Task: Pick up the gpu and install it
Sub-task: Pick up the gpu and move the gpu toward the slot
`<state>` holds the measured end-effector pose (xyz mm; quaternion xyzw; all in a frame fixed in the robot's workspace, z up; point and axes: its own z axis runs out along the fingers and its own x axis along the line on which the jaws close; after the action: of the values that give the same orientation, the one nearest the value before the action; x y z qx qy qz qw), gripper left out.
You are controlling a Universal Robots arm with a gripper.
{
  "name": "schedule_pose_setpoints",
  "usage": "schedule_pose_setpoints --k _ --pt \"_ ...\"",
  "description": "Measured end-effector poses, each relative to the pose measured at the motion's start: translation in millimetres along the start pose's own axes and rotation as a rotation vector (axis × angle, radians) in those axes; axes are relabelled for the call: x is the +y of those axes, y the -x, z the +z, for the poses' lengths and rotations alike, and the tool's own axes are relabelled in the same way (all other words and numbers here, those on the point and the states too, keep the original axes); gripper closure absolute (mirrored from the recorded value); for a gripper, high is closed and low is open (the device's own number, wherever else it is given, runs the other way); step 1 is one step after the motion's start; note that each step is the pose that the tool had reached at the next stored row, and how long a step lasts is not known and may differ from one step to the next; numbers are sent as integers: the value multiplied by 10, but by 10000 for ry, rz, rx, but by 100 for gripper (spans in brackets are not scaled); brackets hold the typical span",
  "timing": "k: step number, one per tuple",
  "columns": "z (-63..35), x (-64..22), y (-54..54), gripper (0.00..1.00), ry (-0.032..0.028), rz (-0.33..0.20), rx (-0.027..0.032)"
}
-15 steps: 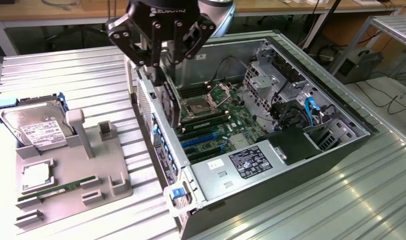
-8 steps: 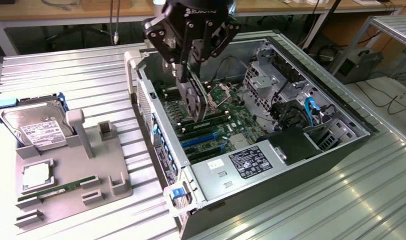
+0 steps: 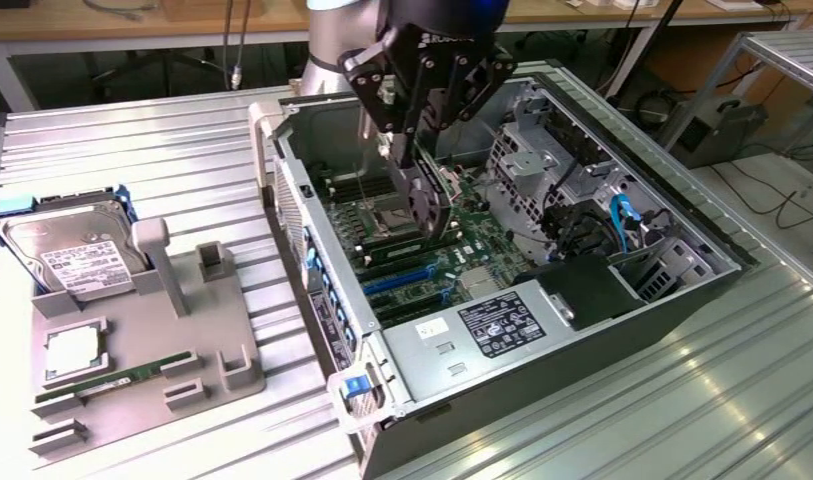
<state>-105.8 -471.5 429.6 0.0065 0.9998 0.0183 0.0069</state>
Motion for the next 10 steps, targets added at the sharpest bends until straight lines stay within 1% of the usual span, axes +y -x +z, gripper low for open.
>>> schedule_pose_setpoints --k 1,3,4,7,9,10 --pt "39 33 92 74 -9 -1 1" --pt "79 68 182 74 -13 1 0" --pt "115 102 266 74 -18 -1 0" --pt "172 155 396 74 -26 -1 0" --pt "223 206 516 74 -34 0 0" --pt "241 222 556 74 -35 0 0"
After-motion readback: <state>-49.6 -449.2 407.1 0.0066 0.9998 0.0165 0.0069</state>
